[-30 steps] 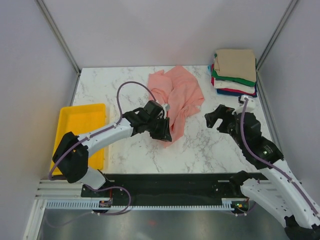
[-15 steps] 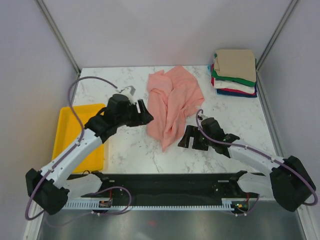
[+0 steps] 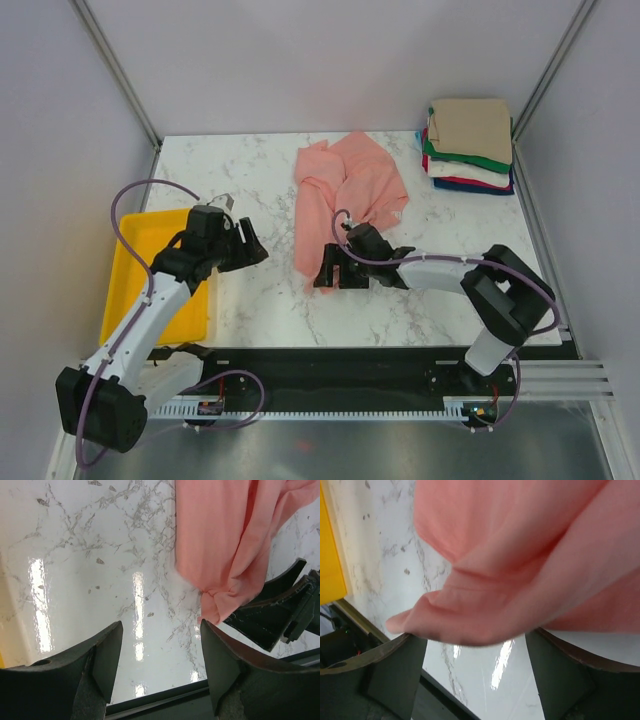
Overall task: Fold and stack the t-shirts
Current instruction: Flatten the tshirt out
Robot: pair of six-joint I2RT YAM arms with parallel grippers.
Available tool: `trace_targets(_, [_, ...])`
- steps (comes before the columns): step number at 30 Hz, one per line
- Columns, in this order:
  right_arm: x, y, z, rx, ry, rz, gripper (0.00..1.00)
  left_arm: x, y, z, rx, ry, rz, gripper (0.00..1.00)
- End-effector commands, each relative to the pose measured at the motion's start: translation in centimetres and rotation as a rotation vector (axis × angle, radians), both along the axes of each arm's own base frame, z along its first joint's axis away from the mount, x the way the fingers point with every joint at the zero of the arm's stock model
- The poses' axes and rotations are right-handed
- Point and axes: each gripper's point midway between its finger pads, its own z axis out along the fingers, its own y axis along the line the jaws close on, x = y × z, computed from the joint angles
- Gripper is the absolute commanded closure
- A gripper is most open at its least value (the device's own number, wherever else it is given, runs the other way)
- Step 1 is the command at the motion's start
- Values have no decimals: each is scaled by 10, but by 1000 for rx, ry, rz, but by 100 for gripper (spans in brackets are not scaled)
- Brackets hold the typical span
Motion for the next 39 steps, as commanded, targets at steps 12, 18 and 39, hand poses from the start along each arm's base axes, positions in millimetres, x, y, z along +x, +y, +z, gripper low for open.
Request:
trace_targets(12, [46,-76,17,-522,-171,-96,100,9,2,13,-3,-54,-40,31])
trace_targets(18, [40,-154,126,-700,-349,-259,100,9,3,13,-5,-52,-37,32])
trace_targets(39, [-2,-214,7,-483,-43,-497,20,3,-16,-5,-95,34,-80,37])
